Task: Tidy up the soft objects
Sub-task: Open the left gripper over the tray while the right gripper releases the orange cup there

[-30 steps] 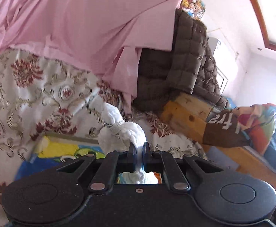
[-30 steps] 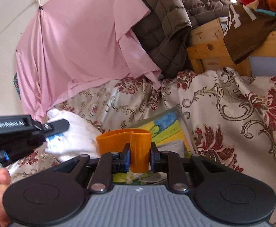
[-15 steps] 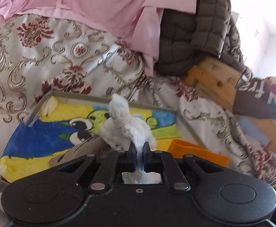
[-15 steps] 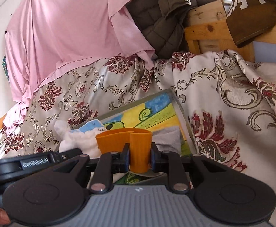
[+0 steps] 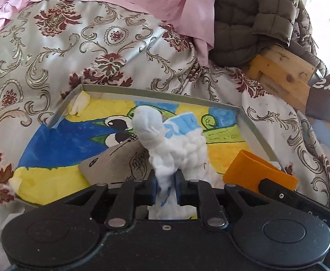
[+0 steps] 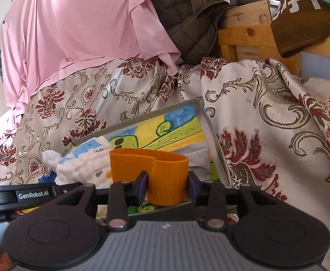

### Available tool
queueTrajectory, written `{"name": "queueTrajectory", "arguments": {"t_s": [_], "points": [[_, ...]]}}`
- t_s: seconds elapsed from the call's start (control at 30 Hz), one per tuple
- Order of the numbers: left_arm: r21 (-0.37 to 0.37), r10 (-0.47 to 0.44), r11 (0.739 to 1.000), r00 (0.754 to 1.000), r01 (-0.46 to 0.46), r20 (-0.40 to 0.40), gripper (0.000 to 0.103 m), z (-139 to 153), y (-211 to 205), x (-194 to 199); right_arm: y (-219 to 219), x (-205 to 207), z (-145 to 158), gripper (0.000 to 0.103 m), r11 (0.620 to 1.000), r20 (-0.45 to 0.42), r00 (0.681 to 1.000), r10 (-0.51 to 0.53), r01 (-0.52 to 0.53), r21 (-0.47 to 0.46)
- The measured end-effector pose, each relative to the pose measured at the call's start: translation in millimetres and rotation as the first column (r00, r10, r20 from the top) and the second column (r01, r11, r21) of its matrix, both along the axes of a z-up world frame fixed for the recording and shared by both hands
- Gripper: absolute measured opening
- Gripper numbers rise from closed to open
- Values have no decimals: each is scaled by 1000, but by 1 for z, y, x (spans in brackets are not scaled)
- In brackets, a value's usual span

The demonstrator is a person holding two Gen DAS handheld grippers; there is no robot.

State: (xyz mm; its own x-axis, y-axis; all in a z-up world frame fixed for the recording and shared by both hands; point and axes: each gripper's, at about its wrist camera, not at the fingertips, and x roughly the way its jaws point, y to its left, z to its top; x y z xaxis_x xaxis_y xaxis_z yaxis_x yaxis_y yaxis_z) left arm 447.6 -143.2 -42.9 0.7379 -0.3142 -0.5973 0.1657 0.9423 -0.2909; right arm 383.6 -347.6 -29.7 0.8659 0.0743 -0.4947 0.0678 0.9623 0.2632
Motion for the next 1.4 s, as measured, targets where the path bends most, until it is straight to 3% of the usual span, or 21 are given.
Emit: {"name": "queueTrajectory", "arguments": {"t_s": [0.23, 0.43, 0.53, 0.73, 0.87, 1.07, 1.17, 1.4], "points": [[3, 14, 1000, 1000, -14, -4, 25, 5, 5, -14, -3, -9, 7, 62, 1000, 15, 1000, 3, -3, -10], [-11, 37, 999, 999, -36, 30, 40, 18, 11, -34, -5, -31, 21, 83, 999, 69, 998, -10, 13, -45], [-15, 39, 999, 997, -38, 61, 47, 28, 13, -49, -8, -48, 30, 88, 999, 109, 994, -16, 21, -44], [-5, 58, 998, 986, -58, 155, 70, 55, 16, -88, -6, -87, 57, 100, 998, 213, 977, -1, 14, -63], [4, 53, 998, 974, -55, 220, 80, 74, 18, -119, -3, -115, 73, 103, 998, 279, 960, 9, 9, -61], [-14, 45, 999, 956, -43, 290, 84, 97, 27, -167, 3, -159, 82, 103, 998, 354, 935, -6, 26, -51], [-32, 53, 998, 945, -45, 323, 89, 104, 36, -191, 8, -180, 83, 103, 998, 365, 931, 7, 13, -53], [-65, 80, 996, 934, -62, 349, 90, 105, 54, -242, 28, -229, 79, 103, 997, 383, 923, 40, -10, -80]]}}
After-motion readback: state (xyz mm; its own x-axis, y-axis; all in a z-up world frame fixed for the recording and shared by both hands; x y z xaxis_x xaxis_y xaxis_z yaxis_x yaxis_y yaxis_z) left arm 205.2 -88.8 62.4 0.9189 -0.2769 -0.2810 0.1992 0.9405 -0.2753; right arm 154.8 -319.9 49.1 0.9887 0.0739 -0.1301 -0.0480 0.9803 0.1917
